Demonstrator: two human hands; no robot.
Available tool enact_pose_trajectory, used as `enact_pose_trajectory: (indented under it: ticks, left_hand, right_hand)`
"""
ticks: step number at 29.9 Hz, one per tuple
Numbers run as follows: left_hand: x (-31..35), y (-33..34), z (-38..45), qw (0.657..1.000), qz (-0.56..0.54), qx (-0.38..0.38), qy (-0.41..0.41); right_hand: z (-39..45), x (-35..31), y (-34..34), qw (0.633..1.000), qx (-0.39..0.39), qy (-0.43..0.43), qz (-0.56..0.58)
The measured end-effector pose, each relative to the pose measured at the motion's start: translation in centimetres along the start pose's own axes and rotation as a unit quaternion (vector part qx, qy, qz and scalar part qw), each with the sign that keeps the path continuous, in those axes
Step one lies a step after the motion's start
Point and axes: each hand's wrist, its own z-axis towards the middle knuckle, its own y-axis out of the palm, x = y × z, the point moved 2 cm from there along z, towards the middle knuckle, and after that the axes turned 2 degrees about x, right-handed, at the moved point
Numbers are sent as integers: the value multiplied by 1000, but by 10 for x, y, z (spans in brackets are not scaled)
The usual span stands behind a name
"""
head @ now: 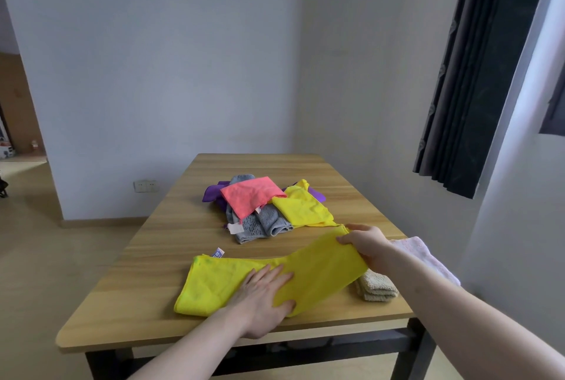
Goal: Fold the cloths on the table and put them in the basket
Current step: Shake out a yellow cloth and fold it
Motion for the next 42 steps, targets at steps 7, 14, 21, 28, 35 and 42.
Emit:
enact_pose_trajectory:
  ticks: [7, 14, 21, 28, 35, 42]
  left_hand:
    - [-21, -18, 7, 998, -8, 59, -2]
    - [-99, -32, -14, 970, -119, 185, -107]
    - [-131, -19, -39, 951, -128, 235, -153]
    - [-126, -20, -43, 959, -93, 239, -119]
    - [-126, -23, -43, 963, -89, 226, -116]
    - [-126, -25, -44, 960, -126, 217, -121]
  right_hand:
    - [0, -16, -21, 988, 101, -57, -103]
    - [-4, -26, -36, 980, 124, -61, -140]
    - [-9, -47, -1, 982, 93, -72, -150]
    - [-15, -57, 68, 982, 53, -94, -157]
    - [-21, -53, 137, 981, 4, -106, -161]
    - [-24, -32, 190, 982, -53, -84, -161]
